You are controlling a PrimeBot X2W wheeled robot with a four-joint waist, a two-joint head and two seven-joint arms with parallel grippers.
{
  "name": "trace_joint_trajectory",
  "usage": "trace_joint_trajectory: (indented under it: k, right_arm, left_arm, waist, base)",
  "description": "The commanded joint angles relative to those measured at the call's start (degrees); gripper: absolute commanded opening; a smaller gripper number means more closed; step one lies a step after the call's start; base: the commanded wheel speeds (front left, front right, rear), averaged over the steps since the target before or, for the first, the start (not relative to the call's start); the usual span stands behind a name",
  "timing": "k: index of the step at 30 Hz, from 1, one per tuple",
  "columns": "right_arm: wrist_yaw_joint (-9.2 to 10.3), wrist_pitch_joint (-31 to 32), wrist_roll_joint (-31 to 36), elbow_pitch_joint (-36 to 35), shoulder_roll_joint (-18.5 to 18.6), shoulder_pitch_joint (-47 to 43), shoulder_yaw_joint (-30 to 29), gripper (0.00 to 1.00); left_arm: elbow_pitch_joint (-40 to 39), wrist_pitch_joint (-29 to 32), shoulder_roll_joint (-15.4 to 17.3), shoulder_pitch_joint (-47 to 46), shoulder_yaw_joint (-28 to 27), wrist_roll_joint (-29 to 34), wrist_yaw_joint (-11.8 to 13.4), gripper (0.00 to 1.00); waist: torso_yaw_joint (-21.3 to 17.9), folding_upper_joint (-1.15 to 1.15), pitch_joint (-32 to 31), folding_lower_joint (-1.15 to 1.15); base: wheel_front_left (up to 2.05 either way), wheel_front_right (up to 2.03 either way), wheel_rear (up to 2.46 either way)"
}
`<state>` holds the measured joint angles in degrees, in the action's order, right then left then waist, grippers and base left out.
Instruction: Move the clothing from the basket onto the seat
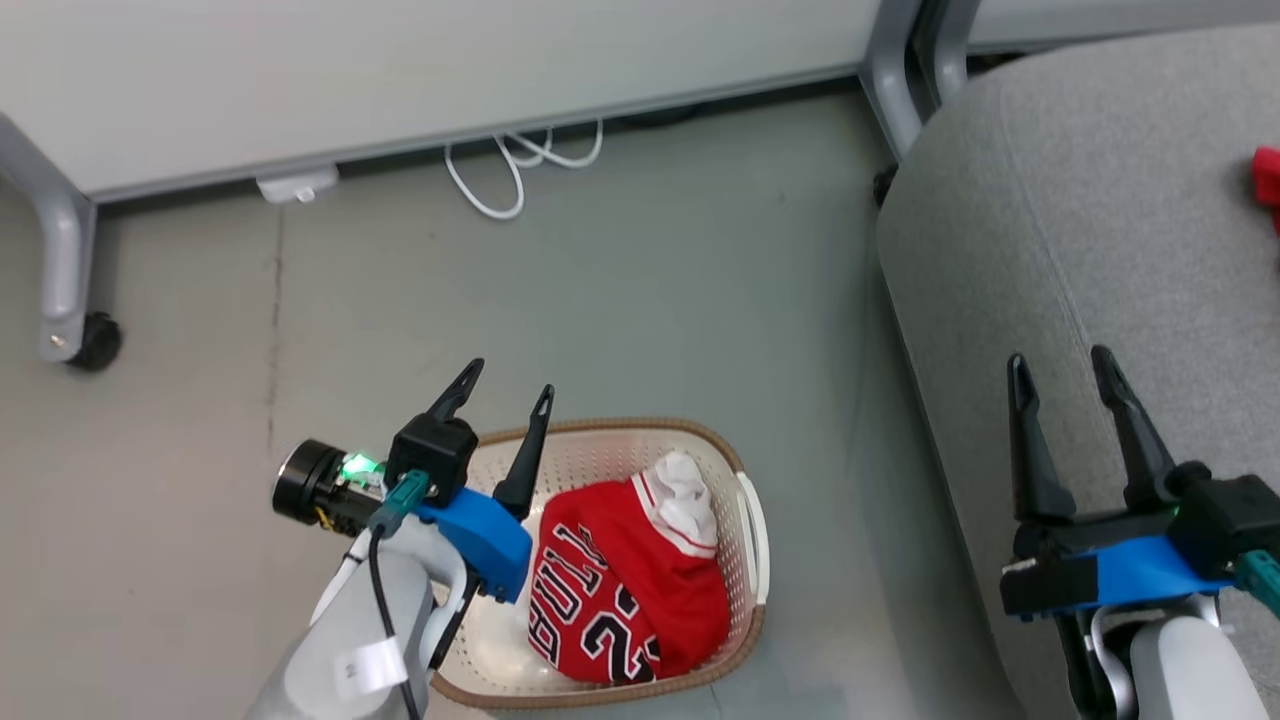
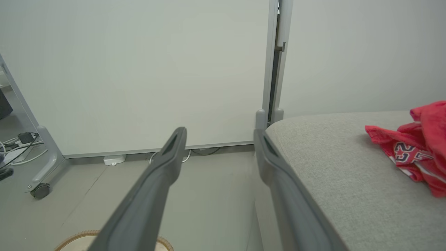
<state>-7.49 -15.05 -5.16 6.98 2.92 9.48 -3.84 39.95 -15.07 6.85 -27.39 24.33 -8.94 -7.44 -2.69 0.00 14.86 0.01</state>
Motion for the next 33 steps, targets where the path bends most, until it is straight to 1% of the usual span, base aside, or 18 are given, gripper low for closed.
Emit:
trace_joint_trajectory:
  k: [1,6,7,8,11,12,21,27,33]
  right_arm:
    - [-0.01,-0.2,0.3,-0.3,0.0,1.4,0.0,1.00]
    - [-0.01,-0.2,0.3,-1.2,0.0,4.1,0.0,1.00]
    - [-0.01,-0.2,0.3,-1.2,0.0,4.1,0.0,1.00]
    - [-0.01,-0.2,0.2,-1.7,0.0,5.3,0.2,1.00]
    - [-0.01,-0.2,0.1,-2.3,0.0,7.1,0.4,1.00]
    - [-0.01,-0.2,0.1,-2.3,0.0,7.1,0.4,1.00]
    - [-0.01,-0.2,0.7,-3.8,0.0,11.7,0.3,1.00]
    - [-0.01,-0.2,0.7,-4.6,0.0,14.2,0.8,1.00]
    - [-0.01,-0.2,1.0,-5.6,0.0,15.9,0.8,1.00]
  left_arm:
    - [1.3,-0.1,0.2,-2.1,1.2,-0.7,0.0,1.00]
    - [7.1,-0.1,1.0,-7.5,6.6,-2.9,-0.1,1.00]
    - [7.1,-0.1,1.0,-7.5,6.6,-2.9,-0.1,1.00]
    - [9.2,-0.1,1.3,-9.5,8.7,-3.6,-0.1,1.00]
    - [12.3,-0.1,1.7,-12.4,11.9,-4.8,-0.1,1.00]
    - [12.3,-0.1,1.7,-12.4,11.9,-4.8,-0.1,1.00]
    - [21.1,0.5,1.7,-19.9,21.9,-10.1,-0.1,1.00]
    - [24.8,2.4,2.3,-24.2,27.2,-13.4,-0.1,1.00]
    - [27.9,5.5,3.1,-27.7,31.2,-15.8,-0.1,1.00]
  waist:
    - [-1.6,0.00,3.7,-0.01]
    - [-2.7,0.00,9.1,-0.01]
    - [-2.7,0.00,9.1,-0.01]
    - [-3.1,0.00,11.4,-0.01]
    - [-3.6,0.00,14.7,-0.01]
    - [-3.6,0.00,14.7,-0.01]
    - [-4.3,0.00,23.6,-0.01]
    - [-4.7,0.00,28.8,-0.01]
    - [-5.0,0.00,33.3,-0.01]
  base:
    - [0.00,0.00,0.00]
    - [0.00,0.00,0.00]
    - [0.00,0.00,0.00]
    - [0.00,0.00,0.00]
    - [0.00,0.00,0.00]
    - [0.00,0.00,0.00]
    - [0.00,0.00,0.00]
    - [0.00,0.00,0.00]
    - [0.00,0.00,0.00]
